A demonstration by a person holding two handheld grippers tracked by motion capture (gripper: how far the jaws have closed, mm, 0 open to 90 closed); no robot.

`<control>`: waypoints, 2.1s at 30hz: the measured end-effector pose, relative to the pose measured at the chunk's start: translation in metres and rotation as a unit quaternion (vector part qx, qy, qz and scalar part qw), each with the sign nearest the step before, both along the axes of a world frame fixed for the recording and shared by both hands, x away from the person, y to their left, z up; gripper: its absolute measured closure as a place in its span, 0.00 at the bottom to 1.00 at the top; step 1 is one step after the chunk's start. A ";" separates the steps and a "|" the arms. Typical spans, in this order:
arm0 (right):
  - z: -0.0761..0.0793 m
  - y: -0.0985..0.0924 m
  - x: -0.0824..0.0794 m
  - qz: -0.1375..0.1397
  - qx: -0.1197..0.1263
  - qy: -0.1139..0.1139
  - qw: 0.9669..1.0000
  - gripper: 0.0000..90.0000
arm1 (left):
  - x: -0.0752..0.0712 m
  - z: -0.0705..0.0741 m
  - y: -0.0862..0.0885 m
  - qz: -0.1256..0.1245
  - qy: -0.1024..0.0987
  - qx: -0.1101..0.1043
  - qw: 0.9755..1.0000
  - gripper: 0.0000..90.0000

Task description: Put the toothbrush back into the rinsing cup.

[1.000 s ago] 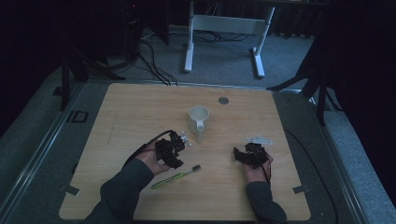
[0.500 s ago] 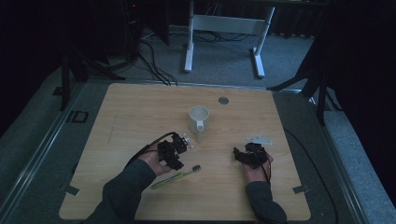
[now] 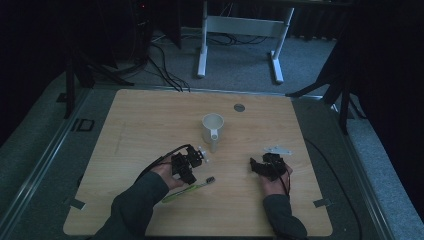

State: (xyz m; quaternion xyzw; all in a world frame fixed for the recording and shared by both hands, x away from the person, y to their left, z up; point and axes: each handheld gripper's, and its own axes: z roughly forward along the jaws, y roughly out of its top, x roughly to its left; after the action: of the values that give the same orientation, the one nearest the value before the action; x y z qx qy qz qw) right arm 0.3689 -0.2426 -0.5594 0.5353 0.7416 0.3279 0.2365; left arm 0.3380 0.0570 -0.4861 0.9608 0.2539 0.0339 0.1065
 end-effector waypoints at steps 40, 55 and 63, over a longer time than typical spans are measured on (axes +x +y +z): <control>0.000 0.000 0.000 0.001 0.000 0.000 1.000 0.33 | -0.011 -0.022 -0.014 -0.016 0.036 0.042 0.998 0.80; 0.000 0.000 0.000 0.002 0.000 0.000 1.000 0.33 | -0.008 -0.030 -0.016 -0.017 0.041 0.053 0.998 0.87; 0.000 0.000 0.000 0.002 0.000 0.000 1.000 0.33 | -0.011 -0.029 -0.018 -0.025 0.032 0.063 0.997 0.90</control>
State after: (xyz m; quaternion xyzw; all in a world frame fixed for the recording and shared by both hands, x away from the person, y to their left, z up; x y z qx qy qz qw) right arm 0.3690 -0.2424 -0.5594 0.5337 0.7428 0.3280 0.2361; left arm 0.3268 0.0392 -0.5156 0.9722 0.2307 0.0162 0.0380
